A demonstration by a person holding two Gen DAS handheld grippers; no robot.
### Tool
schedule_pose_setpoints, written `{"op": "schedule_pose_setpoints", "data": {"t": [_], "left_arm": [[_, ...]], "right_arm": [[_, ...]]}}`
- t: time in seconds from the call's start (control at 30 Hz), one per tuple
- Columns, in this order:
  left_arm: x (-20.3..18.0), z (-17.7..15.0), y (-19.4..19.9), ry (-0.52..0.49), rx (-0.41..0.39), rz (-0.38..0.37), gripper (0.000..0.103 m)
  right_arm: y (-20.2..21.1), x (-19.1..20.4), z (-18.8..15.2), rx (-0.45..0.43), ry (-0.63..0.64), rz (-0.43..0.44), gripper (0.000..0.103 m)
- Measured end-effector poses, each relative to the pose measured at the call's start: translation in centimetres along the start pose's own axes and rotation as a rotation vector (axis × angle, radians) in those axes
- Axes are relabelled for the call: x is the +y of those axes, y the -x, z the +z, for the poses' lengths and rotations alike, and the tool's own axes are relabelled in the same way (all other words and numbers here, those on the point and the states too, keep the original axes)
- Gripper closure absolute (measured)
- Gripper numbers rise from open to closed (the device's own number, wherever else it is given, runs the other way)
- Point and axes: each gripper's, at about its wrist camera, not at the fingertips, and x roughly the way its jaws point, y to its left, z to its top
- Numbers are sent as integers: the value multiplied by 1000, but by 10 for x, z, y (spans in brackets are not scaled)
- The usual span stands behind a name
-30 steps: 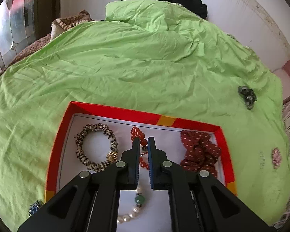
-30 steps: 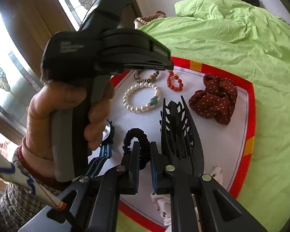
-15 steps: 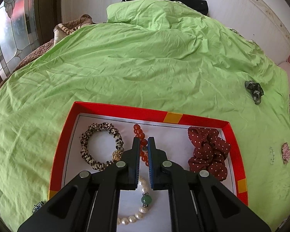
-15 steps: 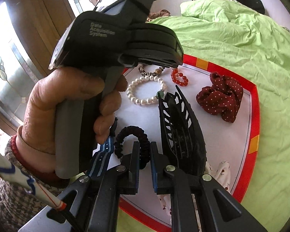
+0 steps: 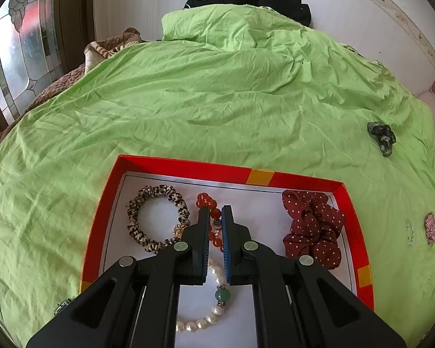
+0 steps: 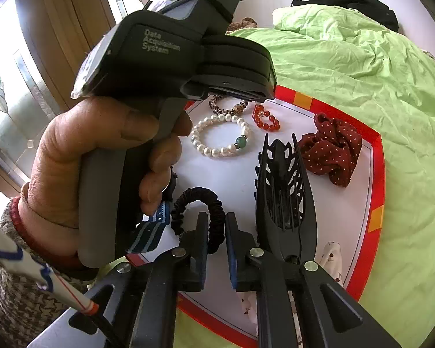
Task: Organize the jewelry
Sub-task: 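Lower the black hair tie into the tray and open the right tool, then withdraw both tools from the tray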
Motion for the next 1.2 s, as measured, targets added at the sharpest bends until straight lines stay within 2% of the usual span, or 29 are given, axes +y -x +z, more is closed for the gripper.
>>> {"op": "schedule_pose_setpoints", "data": {"t": [0.13, 0.23, 0.3, 0.37, 0.43, 0.53, 0.73, 1.2], "left_arm": [[-1, 0, 3, -7, -10, -4, 96], [-2, -1, 7, -15, -20, -1, 96], [-3, -1, 9, -20, -24, 1, 96], [-4, -2, 11, -25, -28, 3, 95], [-4, -3, 13, -27, -34, 6, 84], [-5, -4, 20, -27, -59, 15, 68], [-5, -5, 36, -22, -104, 14, 65], [-20, -15, 61, -102, -183, 92, 60]], "right_arm": [[3, 2, 0, -7, 1, -1, 76], [3, 1, 1, -10, 8, -5, 75], [2, 1, 1, -11, 10, -5, 70], [4, 0, 1, -14, 8, -4, 63], [6, 1, 0, -19, 7, -3, 60], [10, 4, 1, -27, 14, -13, 60], [21, 11, -3, -45, 38, -40, 56], [53, 16, -17, -74, 35, -88, 55]]}}
